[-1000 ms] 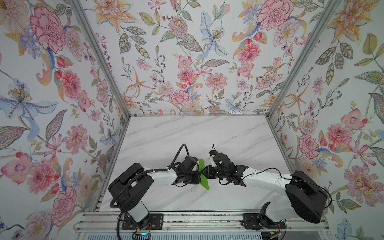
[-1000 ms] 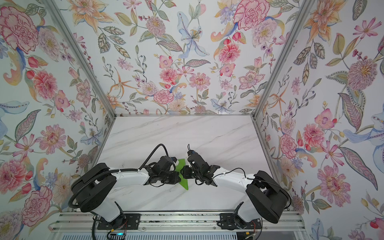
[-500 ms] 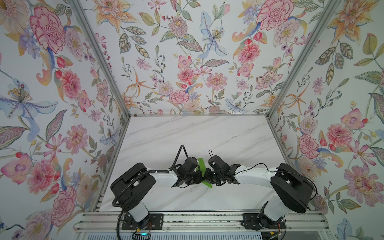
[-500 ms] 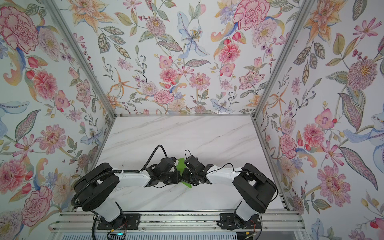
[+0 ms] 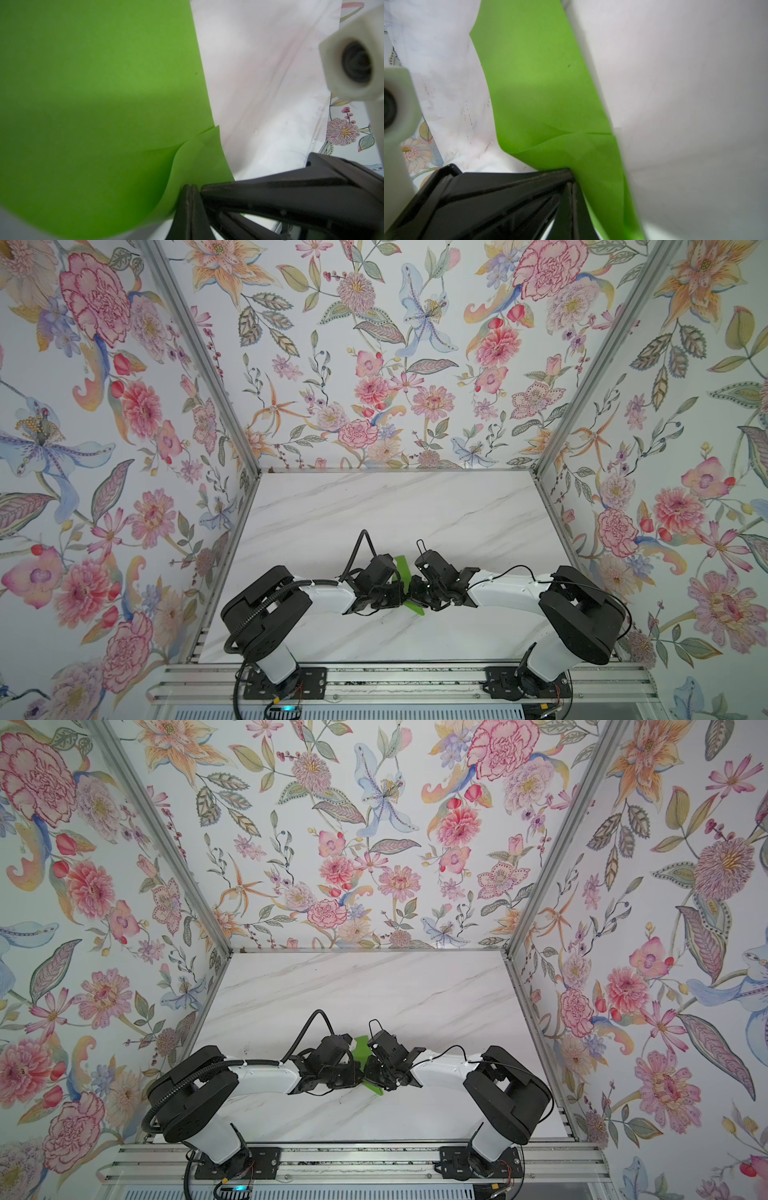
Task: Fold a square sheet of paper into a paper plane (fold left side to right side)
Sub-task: 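Hold the sheet pinched between both grippers, creasing the flap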
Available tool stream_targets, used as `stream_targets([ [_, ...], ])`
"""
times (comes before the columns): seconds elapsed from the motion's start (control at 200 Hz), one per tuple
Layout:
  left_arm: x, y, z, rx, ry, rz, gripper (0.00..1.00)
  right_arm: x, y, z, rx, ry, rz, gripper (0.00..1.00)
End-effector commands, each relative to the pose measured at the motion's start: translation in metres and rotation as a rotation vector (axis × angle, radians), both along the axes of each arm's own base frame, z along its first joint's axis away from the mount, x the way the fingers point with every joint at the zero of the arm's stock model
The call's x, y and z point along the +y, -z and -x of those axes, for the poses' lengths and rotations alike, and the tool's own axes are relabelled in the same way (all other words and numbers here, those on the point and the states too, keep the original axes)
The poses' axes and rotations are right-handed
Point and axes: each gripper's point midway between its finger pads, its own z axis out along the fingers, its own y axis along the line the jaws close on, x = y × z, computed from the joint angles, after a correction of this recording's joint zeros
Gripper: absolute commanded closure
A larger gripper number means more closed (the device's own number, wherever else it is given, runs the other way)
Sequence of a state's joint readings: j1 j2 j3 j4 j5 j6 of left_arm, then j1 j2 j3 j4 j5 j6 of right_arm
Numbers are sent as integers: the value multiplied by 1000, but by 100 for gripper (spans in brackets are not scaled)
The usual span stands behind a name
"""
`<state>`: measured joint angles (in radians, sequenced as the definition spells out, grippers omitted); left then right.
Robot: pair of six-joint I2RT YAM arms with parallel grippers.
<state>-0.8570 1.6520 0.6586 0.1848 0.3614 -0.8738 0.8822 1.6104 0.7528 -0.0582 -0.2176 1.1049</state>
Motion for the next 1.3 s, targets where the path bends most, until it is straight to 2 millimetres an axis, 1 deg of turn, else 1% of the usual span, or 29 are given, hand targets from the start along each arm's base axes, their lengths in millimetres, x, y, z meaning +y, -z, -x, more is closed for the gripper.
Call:
stream_targets([
  [0.0, 11, 19, 6, 29, -20, -66, 100, 3, 6, 16, 58, -34, 14, 100],
  [0.1, 10, 19, 6, 31, -21, -65, 100, 1, 5, 17, 58, -35, 14, 100],
  [0.385, 12, 22, 7, 38, -20, -80, 100, -4, 12, 22, 76, -31, 24, 100],
  [0.51, 14, 23, 7, 37, -23, -86, 100, -9, 16, 24, 84, -22, 39, 100],
  [0.726, 16, 22, 7, 35, -30, -94, 100, -20, 13, 21, 66, 12, 62, 100],
  [0.901, 14, 22, 7, 36, -26, -92, 100, -7, -1, 19, 35, -18, -9, 100],
  [1.006, 15, 22, 7, 37, -28, -92, 100, -5, -4, 16, 26, -23, -20, 100],
  [1.111, 14, 22, 7, 37, -27, -90, 100, -2, -1, 15, 31, -25, -28, 100],
  [1.191, 14, 23, 7, 38, -26, -89, 100, -3, 7, 16, 49, -23, -13, 100],
  [1.296, 15, 24, 8, 39, -26, -94, 100, -11, 21, 20, 84, -8, 17, 100],
])
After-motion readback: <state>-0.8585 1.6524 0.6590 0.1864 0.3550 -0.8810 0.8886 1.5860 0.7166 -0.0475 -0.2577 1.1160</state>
